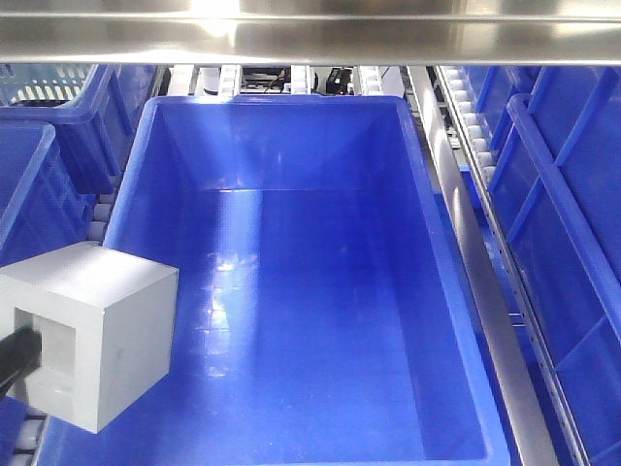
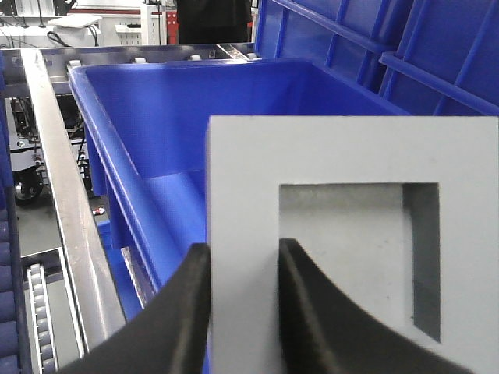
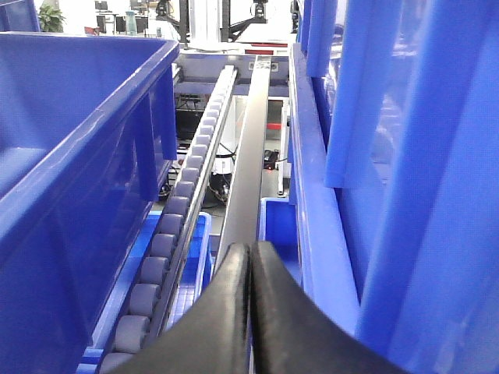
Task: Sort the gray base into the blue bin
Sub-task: 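Lower the gray block into the blue bin with the left gripper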
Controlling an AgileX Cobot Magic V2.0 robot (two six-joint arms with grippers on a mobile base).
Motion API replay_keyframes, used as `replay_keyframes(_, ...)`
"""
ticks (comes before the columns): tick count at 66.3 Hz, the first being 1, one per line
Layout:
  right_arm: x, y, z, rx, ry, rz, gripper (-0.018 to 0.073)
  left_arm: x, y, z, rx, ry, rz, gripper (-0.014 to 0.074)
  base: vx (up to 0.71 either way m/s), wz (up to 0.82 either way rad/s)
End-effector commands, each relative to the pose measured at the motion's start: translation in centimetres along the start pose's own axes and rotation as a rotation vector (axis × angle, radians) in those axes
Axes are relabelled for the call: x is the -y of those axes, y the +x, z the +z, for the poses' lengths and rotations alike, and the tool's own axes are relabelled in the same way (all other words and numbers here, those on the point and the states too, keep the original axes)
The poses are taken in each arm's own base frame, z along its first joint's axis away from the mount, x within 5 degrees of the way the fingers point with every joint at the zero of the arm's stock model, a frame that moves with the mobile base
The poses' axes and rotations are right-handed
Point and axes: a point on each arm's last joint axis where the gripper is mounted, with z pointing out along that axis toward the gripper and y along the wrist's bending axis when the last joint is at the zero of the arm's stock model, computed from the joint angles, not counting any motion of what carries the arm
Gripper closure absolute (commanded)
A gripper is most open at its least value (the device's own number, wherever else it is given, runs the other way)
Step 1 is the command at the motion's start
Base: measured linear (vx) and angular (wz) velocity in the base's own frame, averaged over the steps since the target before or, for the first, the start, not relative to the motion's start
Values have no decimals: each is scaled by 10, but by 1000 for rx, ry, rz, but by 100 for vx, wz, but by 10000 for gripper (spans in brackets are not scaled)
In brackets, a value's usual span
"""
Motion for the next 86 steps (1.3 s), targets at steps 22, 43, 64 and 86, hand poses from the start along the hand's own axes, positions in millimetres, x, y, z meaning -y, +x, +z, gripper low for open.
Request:
replay_keyframes(22, 0, -3, 0, 76, 7, -17, 568, 6, -21, -2, 139, 50, -7, 602, 0, 0)
replay_keyframes(43, 0, -3, 0, 76, 7, -17, 568, 6, -21, -2, 139, 50, -7, 602, 0, 0)
replay_keyframes(64, 0, -3, 0, 76, 7, -17, 568, 7, -28, -4, 209, 80, -110, 602, 0, 0)
replay_keyframes(86, 0, -3, 0, 76, 7, -17, 568, 12, -57, 21, 140, 63, -109, 592, 0, 0)
